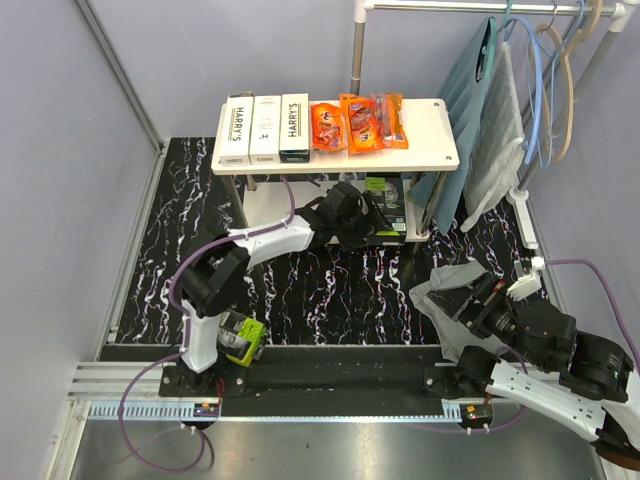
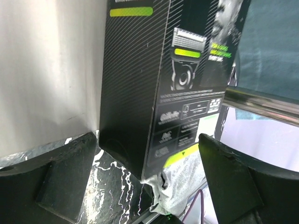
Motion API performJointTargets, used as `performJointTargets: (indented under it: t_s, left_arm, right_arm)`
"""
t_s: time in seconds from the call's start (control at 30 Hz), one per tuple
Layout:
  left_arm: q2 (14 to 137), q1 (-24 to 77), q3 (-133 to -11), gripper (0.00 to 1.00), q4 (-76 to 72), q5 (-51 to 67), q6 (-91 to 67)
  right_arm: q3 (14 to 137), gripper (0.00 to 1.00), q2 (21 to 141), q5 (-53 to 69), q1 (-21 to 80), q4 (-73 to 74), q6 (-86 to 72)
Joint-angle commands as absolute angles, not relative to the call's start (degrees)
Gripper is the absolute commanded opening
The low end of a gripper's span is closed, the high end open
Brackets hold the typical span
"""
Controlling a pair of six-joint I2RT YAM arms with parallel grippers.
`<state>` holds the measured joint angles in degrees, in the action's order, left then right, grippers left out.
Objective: Place and organize the shaving razors onto the shelf
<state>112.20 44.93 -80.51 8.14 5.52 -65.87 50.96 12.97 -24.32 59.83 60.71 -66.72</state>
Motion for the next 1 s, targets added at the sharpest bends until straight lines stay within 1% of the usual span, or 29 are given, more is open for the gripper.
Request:
performJointTargets:
  t_s: [0.0,0.1,0.17,0.33,0.5,0.57,0.77,0.87,0.97]
  left_arm:
    - [114.25,45.26,-83.41,0.93,2.99,8.78,-65.66]
    - [113.65,45.35,-83.5,0.93,6.06,7.21,-66.71]
    - [111.64,45.26,-80.96,0.93,5.2,5.37,-67.32]
    - [107.59,45.26,-75.94,0.97,3.78,3.25,-66.18]
    - [102.14,45.61,-69.98,0.99,-6.31,5.35,-61.62]
    - [100.12,45.88,-69.35,0.99,-9.66,6.41,-58.28]
    - [96.77,46.58,-69.62,0.99,-7.47,8.0,-56.69]
    - [92.65,47.9,-64.97,0.99,-7.38,7.3,-56.78]
    - [86.68,49.65,-56.37,0.99,-6.77,5.72,-58.18]
  right_arm:
    - [50.89,1.0,12.39,-24.26,59.77,59.24,-67.41]
    - [50.8,1.0,12.3,-24.08,59.85,59.41,-67.41]
    - [50.98,1.0,12.22,-24.17,59.77,59.41,-67.41]
    - [50.89,1.0,12.22,-23.99,59.77,59.06,-67.24]
    - [50.89,1.0,12.83,-23.29,59.68,58.62,-66.71]
    - [50.89,1.0,12.83,-23.2,59.77,58.54,-66.53]
    - [50.36,1.0,13.27,-22.42,59.77,57.39,-66.45]
    - [50.36,1.0,14.15,-21.54,59.77,56.87,-66.36]
    - [50.01,1.0,15.64,-20.22,59.77,56.08,-66.09]
